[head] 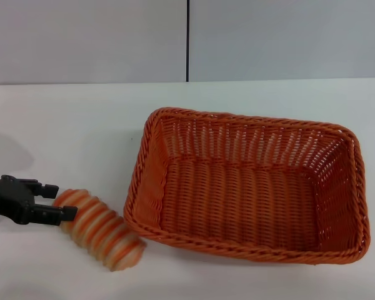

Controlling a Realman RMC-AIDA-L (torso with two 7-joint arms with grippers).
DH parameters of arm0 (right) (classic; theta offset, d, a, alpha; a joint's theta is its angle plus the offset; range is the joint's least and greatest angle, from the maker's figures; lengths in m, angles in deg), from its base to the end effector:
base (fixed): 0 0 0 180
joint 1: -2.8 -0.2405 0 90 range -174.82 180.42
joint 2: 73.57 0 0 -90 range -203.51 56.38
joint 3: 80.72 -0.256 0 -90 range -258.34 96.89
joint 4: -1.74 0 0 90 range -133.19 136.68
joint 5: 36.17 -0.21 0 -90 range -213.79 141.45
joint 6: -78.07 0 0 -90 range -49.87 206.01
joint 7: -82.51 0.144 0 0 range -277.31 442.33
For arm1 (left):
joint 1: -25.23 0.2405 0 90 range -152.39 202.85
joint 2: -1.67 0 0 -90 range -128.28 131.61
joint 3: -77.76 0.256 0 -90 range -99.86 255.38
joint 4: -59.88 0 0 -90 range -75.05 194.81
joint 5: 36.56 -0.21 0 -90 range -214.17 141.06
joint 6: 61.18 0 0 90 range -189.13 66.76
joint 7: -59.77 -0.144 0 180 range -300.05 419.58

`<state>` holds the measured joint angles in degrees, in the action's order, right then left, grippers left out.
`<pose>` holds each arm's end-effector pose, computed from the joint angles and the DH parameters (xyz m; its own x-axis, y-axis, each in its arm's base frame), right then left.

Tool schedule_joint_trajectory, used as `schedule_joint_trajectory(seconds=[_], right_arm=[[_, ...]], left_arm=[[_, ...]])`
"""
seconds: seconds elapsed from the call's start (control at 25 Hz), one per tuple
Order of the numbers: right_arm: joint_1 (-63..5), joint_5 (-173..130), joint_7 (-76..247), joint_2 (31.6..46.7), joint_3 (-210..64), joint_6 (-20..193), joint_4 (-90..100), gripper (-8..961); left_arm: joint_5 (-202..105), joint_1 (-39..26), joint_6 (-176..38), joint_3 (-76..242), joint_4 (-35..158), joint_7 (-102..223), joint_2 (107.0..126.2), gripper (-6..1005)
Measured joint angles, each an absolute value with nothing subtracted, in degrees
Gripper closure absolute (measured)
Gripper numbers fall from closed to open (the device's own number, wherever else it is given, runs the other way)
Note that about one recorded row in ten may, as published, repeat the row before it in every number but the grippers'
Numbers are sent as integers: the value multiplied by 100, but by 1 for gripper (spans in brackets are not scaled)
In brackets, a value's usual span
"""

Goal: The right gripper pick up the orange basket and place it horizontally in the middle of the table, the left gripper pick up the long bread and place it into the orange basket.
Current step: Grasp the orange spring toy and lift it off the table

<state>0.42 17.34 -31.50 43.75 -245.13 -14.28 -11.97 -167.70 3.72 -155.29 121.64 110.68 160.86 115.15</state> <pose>0.4230 0.1645 0.1262 0.1506 0.3795 -0.9129 -0.9875 0.0137 -0.1572 -0.3335 0.2860 0.0531 0.7132 0.6817 0.1633 0.7009 -0.6944 -0.1629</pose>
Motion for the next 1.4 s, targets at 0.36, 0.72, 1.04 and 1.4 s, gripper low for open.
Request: schedule_joint_trajectory(seconds=[0.36, 0.72, 1.04, 1.4], right_arm=[[43, 1711, -3143, 4370, -24535, -1539, -1198, 529], [35, 1701, -3110, 4368, -24541, -1545, -1196, 528], [29, 1694, -3082, 4368, -24544, -1545, -1197, 529], [17, 1680, -3030, 4367, -24562, -1545, -1197, 530]], left_arm=[[-16769, 396, -15556, 12171, 11051, 16028, 11521, 187], [-16768, 399, -15565, 12170, 11018, 16022, 11522, 188], [-16769, 405, -15567, 12161, 10989, 16031, 11511, 188], [-16830, 387, -15502, 12166, 10997, 16027, 11531, 521]])
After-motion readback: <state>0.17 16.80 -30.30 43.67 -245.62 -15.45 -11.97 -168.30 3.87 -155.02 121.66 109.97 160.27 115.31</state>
